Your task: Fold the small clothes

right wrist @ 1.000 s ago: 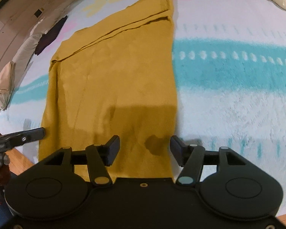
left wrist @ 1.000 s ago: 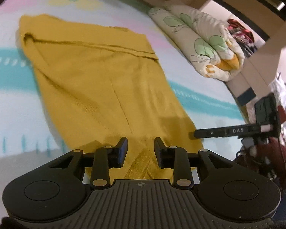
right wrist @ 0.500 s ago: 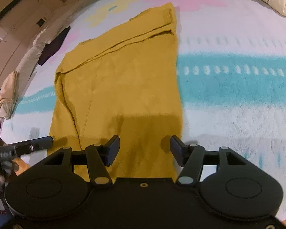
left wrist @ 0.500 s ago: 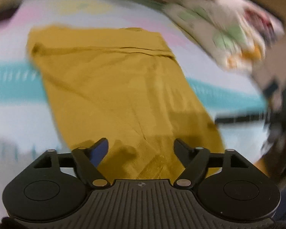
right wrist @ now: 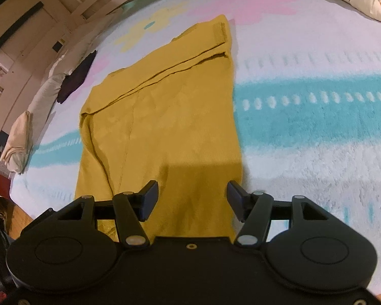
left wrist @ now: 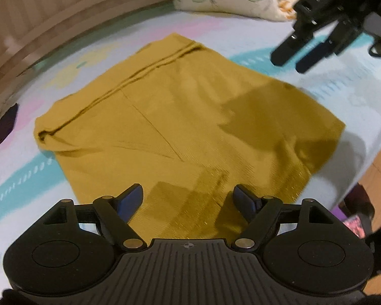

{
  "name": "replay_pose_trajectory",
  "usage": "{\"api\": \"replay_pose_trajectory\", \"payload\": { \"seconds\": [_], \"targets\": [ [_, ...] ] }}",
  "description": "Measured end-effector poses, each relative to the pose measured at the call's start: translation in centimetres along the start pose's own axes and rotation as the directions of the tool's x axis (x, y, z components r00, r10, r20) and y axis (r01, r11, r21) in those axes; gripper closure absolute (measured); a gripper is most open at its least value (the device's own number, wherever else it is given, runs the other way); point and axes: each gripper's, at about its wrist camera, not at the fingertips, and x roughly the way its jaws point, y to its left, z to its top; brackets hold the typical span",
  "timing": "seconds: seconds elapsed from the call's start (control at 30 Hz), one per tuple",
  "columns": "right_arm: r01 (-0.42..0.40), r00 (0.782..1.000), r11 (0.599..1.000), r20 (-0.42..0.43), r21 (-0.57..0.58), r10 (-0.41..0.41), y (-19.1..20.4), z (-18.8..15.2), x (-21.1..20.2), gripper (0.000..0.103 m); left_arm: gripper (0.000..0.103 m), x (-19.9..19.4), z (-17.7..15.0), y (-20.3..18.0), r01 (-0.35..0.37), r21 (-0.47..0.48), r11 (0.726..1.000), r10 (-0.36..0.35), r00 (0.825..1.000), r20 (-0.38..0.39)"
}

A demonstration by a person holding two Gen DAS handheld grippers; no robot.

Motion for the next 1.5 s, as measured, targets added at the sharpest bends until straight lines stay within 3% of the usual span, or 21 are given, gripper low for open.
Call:
{"api": "replay_pose_trajectory", "payload": {
  "seconds": [0.1, 0.2, 0.3, 0.37, 0.53, 0.6, 0.73, 0.83, 0.9, 0.93, 1.13, 1.2, 1.27, 1.4, 1.5],
  "targets": [
    [-0.013, 1.000, 1.000, 0.003, 0.001, 0.013, 0.0, 0.1, -0.1, 0.038, 0.027, 0.4, 0.0, 0.4, -0.013, -0.017, 1.000, 0.013, 1.000, -0.017],
    [-0.021, 1.000, 1.000, 0.007, 0.003, 0.021, -0.1, 0.2, -0.2, 0.038, 0.036, 0.5, -0.3, 0.4, -0.008, -0.032, 0.999, 0.007, 1.000, -0.022],
    [-0.026, 1.000, 1.000, 0.009, 0.003, 0.026, 0.0, 0.3, -0.1, 0.038, 0.062, 0.2, 0.0, 0.0, 0.010, -0.023, 1.000, -0.011, 1.000, -0.013],
    [-0.024, 1.000, 1.000, 0.005, 0.001, 0.024, 0.1, 0.3, 0.0, 0.038, 0.088, 0.5, 0.5, -0.4, 0.020, -0.034, 0.999, -0.021, 1.000, -0.007],
    [-0.025, 1.000, 1.000, -0.005, -0.001, 0.025, 0.1, 0.3, 0.1, 0.038, 0.096, -0.7, 0.0, 1.8, 0.026, -0.206, 0.978, -0.021, 0.999, 0.030],
    [-0.024, 1.000, 1.000, -0.006, -0.001, 0.024, 0.1, 0.3, 0.1, 0.038, 0.096, -1.9, -0.4, 3.2, -0.013, -0.271, 0.963, 0.029, 0.998, 0.055],
    [-0.025, 1.000, 1.000, -0.012, -0.005, 0.025, 0.2, 0.4, 0.4, 0.038, 0.096, -5.3, -1.9, 7.0, -0.058, -0.450, 0.891, 0.116, 0.988, 0.102],
    [-0.025, 0.999, 1.000, -0.022, -0.009, 0.024, 0.2, 0.3, 0.6, 0.038, 0.096, -7.9, -4.0, 9.9, -0.097, -0.566, 0.819, 0.188, 0.976, 0.106],
    [-0.020, 0.999, 1.000, -0.029, -0.003, 0.020, 0.0, 0.3, 0.7, 0.037, 0.096, -9.2, -5.6, 11.6, -0.117, -0.640, 0.759, 0.223, 0.971, 0.087],
    [-0.017, 0.999, 1.000, -0.034, 0.002, 0.017, -0.1, 0.3, 0.8, 0.037, 0.096, -9.8, -6.7, 12.5, -0.124, -0.686, 0.717, 0.232, 0.970, 0.068],
    [0.003, 0.998, 1.000, -0.060, 0.023, -0.002, -0.7, 0.0, 1.3, 0.032, 0.096, -10.2, -11.2, 15.0, -0.131, -0.842, 0.523, 0.213, 0.977, -0.020],
    [0.019, 0.997, 1.000, -0.071, 0.023, -0.017, -0.9, -0.1, 1.5, 0.032, 0.096, -9.9, -12.4, 15.0, -0.125, -0.869, 0.478, 0.184, 0.982, -0.040],
    [0.026, 0.996, 0.999, -0.083, 0.032, -0.023, -1.2, -0.3, 1.5, 0.031, 0.096, -9.4, -13.2, 14.5, -0.117, -0.878, 0.464, 0.145, 0.988, -0.055],
    [0.037, 0.993, 0.999, -0.117, 0.037, -0.033, -1.6, -1.0, 1.4, 0.028, 0.095, -8.9, -13.6, 14.1, -0.108, -0.870, 0.481, 0.112, 0.992, -0.061],
    [0.046, 0.990, 0.998, -0.135, 0.038, -0.040, -1.8, -1.4, 1.4, 0.028, 0.095, -8.9, -13.7, 14.4, -0.090, -0.876, 0.473, 0.097, 0.994, -0.050]
  ]
}}
